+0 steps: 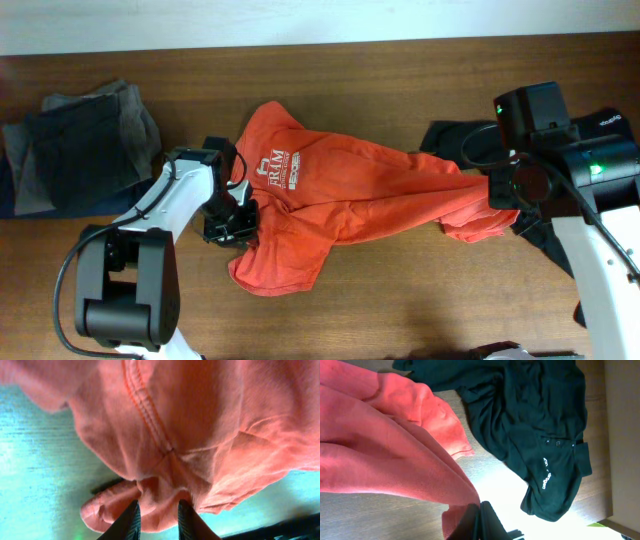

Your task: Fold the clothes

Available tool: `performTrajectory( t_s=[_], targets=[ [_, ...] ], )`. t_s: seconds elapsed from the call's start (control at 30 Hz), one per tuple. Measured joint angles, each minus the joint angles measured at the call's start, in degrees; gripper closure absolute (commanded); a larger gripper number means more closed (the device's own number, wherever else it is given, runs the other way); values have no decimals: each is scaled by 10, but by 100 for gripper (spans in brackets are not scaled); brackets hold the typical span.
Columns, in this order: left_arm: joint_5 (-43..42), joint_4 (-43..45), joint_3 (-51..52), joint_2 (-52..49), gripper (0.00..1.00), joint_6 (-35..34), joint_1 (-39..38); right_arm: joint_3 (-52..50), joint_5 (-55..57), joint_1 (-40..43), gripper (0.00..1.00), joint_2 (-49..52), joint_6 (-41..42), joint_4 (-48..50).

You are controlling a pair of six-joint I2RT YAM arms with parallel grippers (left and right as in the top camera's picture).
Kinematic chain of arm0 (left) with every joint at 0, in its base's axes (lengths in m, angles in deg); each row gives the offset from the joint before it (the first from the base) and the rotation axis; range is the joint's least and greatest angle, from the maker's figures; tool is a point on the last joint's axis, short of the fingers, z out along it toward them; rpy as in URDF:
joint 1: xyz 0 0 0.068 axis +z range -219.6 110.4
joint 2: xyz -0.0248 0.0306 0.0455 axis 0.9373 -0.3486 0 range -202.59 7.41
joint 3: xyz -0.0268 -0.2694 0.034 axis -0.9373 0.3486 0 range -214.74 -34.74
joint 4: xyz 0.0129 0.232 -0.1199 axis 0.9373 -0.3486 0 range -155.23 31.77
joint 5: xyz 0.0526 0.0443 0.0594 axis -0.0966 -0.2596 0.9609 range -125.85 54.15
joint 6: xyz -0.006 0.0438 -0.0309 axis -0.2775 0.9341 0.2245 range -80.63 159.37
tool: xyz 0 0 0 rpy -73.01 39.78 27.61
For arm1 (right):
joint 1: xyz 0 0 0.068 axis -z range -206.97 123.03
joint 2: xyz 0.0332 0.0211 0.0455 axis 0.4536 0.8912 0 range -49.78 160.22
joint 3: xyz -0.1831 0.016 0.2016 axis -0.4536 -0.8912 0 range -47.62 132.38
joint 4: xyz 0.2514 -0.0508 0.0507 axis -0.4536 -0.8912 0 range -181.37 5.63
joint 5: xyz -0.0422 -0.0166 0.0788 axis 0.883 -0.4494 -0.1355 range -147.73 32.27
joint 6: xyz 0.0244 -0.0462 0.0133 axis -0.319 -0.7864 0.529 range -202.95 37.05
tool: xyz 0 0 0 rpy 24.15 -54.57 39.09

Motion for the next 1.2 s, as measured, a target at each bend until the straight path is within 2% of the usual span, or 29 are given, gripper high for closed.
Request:
performTrajectory(
  t_s=[0.1,0.2,0.43,0.47,0.53,0.57,0.9,1.0,1.2],
  targets=[
    [3,23,4,0,74,-2,0,0,0,0,96,0,0,0],
    [9,57,34,0,68,-10,0,0,0,0,96,0,0,0],
    [11,89,70,2,69,-16,0,0,0,0,96,0,0,0],
    [11,91,70,2,72,-17,0,0,0,0,96,0,0,0],
    [10,95,72,3,94,-19,0,0,0,0,96,0,0,0],
    [11,99,73,3,100,-19,0,0,0,0,96,0,0,0],
    [9,105,75,10,100,-21,-2,0,0,0,96,0,0,0],
    [8,82,66,55,100,-21,1,0,0,0,96,0,0,0],
    [7,65,23,249,100,-18,46,0,-9,0,96,0,0,0]
  ],
)
